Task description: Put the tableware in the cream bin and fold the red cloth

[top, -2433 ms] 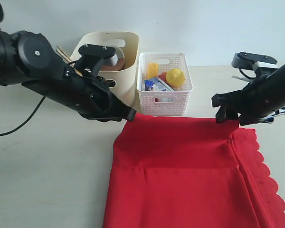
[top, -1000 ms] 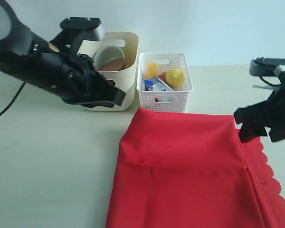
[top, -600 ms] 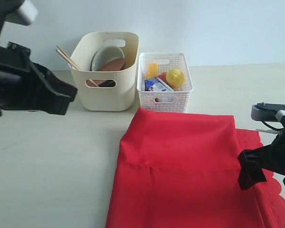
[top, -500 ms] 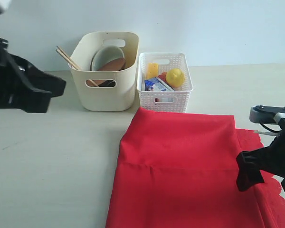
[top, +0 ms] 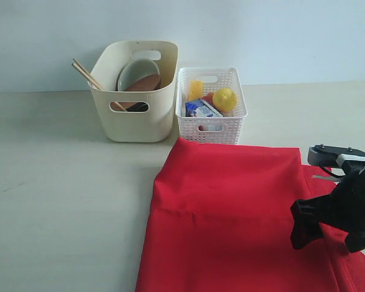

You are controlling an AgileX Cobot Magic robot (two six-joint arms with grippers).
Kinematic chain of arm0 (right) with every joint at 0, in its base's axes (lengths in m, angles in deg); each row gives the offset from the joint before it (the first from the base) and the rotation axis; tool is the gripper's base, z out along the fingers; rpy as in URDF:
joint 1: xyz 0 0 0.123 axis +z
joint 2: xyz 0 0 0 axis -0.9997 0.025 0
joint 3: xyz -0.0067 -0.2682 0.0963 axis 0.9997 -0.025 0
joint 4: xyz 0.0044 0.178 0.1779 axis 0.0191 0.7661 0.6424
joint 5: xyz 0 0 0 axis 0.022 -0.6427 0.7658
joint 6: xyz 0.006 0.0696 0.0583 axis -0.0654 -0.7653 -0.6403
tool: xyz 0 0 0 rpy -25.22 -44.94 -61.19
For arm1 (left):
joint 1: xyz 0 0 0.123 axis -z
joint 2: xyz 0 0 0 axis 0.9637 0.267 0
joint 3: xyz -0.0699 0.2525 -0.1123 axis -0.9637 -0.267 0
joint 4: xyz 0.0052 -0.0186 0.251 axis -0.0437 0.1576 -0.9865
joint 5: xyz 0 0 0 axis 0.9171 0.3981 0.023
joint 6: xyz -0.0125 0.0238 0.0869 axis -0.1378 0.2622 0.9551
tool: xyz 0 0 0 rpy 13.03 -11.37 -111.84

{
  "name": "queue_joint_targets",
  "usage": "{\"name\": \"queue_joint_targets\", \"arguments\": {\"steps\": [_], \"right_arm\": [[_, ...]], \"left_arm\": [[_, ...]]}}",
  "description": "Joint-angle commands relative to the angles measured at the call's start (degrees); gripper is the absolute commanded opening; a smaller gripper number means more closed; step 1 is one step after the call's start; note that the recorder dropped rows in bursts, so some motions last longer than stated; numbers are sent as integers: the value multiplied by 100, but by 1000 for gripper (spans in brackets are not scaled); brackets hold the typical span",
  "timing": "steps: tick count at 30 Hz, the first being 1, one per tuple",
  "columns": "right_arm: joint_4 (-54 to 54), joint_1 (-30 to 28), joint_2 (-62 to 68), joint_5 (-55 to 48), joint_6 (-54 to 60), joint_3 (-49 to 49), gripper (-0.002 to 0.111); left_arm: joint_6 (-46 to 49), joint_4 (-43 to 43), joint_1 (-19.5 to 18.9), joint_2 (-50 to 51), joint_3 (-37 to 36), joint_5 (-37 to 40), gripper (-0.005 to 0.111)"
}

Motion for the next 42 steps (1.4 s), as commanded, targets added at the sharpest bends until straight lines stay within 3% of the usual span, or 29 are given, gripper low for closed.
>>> {"name": "queue_joint_targets", "arguments": {"steps": [1, 7, 14, 20, 28, 34, 39, 42], "right_arm": [[74, -24, 103, -3, 145, 138, 86], [66, -24, 106, 82, 145, 138, 86], [82, -24, 106, 143, 193, 138, 86], [37, -24, 139, 186, 193, 138, 86], [-252, -24, 609, 332, 108, 138, 77], [-1064, -24, 789, 585, -689, 138, 45], [-1307, -24, 829, 684, -830, 138, 1], [-1709, -24, 842, 708, -1113, 138, 0]], "left_arm": [[-27, -190, -17, -714, -426, -64, 0], [-27, -201, -17, -1336, -927, -609, 0], [-12, -150, -17, -1384, -1531, -1686, 0], [-12, -150, -17, -1384, -1702, -1773, 0], [-12, -150, -17, -1384, -1700, -1762, 0], [-12, -150, -17, -1384, -1700, -1762, 0], [-12, -150, -17, -1384, -1700, -1762, 0], [-12, -150, -17, -1384, -1700, -1751, 0]]}}
